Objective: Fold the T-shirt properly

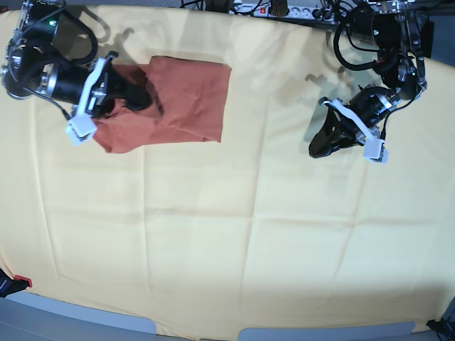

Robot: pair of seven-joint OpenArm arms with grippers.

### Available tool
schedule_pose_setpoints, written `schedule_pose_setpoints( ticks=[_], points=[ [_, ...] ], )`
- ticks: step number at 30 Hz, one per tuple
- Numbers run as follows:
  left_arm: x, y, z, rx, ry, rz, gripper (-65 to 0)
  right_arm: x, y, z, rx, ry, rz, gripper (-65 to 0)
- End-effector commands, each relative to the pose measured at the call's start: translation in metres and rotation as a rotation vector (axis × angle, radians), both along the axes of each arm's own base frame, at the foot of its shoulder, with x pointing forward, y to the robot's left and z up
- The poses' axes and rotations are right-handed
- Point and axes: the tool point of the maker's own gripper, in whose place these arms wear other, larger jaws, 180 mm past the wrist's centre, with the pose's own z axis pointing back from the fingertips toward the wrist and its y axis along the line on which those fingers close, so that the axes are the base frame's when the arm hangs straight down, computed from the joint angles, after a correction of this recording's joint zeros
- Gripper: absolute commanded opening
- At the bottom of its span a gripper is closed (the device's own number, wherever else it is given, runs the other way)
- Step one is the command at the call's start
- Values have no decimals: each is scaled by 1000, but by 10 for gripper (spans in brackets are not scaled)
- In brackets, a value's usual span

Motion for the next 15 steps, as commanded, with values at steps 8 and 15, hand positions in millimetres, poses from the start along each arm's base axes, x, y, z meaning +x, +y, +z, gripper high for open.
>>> schedule_pose_setpoints(
  ticks=[8,15],
  points=[
    [4,1,13,-12,-43,-5,-650,11,42,24,76,-87,129,-650],
    [4,1,13,-11,-42,-5,-650,20,55,14,24,-96,122,-650]
  ],
)
